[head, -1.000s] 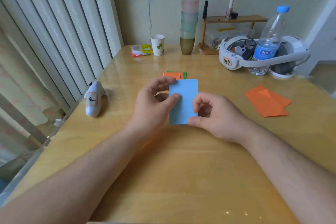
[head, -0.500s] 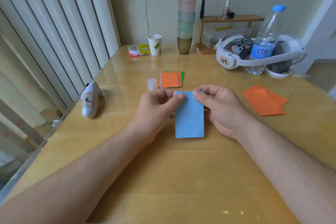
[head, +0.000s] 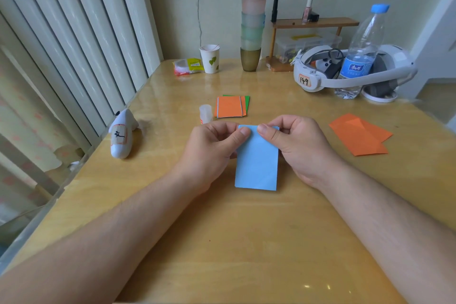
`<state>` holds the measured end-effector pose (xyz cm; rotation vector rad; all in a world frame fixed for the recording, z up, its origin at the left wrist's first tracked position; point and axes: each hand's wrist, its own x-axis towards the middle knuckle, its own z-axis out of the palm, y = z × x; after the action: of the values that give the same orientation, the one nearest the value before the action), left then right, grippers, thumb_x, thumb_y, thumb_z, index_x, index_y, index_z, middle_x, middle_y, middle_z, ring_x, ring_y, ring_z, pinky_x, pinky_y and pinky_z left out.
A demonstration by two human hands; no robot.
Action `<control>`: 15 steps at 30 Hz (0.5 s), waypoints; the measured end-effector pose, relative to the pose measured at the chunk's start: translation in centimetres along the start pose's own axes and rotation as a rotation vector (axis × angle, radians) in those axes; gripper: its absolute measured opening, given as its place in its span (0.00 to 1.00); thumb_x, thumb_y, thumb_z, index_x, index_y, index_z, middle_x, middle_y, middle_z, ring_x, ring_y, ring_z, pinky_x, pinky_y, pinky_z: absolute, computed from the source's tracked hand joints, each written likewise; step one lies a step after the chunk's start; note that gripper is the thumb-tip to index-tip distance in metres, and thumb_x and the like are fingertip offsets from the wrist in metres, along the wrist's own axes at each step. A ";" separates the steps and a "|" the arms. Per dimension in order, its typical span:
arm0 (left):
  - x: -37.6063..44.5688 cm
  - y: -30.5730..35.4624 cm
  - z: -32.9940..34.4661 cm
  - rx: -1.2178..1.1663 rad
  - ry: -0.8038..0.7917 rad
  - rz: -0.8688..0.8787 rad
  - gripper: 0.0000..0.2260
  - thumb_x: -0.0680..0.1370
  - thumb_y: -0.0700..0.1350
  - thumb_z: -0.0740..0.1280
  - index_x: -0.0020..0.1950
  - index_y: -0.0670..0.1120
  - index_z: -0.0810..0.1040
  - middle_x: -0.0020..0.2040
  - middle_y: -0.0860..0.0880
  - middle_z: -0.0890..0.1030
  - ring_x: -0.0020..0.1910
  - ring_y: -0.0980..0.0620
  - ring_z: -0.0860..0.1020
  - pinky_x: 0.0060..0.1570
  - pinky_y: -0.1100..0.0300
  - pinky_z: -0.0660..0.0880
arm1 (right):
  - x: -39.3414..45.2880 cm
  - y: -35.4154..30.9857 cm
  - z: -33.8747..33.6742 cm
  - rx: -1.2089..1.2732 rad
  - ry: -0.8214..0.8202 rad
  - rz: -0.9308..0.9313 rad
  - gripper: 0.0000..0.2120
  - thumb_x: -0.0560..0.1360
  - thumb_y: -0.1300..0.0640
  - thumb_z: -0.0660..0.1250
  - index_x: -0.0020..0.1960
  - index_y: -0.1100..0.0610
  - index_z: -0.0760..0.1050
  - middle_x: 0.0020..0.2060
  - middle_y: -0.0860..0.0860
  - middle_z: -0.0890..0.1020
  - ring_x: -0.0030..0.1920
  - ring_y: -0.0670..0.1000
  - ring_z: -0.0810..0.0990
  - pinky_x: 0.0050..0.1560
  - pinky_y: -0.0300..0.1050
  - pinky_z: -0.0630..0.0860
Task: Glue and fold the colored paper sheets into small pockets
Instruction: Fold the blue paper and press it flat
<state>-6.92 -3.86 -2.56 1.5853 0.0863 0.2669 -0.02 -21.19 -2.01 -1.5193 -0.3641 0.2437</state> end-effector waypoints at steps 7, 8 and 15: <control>0.1 -0.1 0.0 -0.006 0.001 -0.002 0.07 0.82 0.43 0.70 0.50 0.40 0.84 0.52 0.37 0.86 0.57 0.32 0.82 0.63 0.34 0.77 | 0.0 -0.1 0.0 -0.010 0.009 -0.009 0.08 0.77 0.60 0.76 0.40 0.59 0.81 0.38 0.58 0.85 0.41 0.54 0.82 0.48 0.51 0.77; 0.2 -0.1 0.0 -0.006 -0.004 -0.003 0.07 0.82 0.43 0.70 0.50 0.39 0.84 0.52 0.37 0.86 0.58 0.32 0.82 0.63 0.34 0.77 | 0.0 -0.2 -0.1 -0.011 0.005 -0.008 0.08 0.77 0.60 0.76 0.40 0.59 0.80 0.38 0.57 0.84 0.41 0.54 0.82 0.48 0.51 0.77; 0.1 -0.1 -0.1 -0.021 -0.025 -0.005 0.08 0.83 0.43 0.69 0.51 0.38 0.83 0.52 0.37 0.86 0.58 0.34 0.83 0.63 0.37 0.78 | 0.0 -0.1 -0.2 -0.023 -0.019 -0.003 0.08 0.77 0.60 0.75 0.40 0.58 0.80 0.38 0.57 0.85 0.40 0.54 0.82 0.46 0.48 0.79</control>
<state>-6.84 -3.78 -2.60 1.5671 0.0681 0.2433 0.10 -21.38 -1.90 -1.5396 -0.3856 0.2529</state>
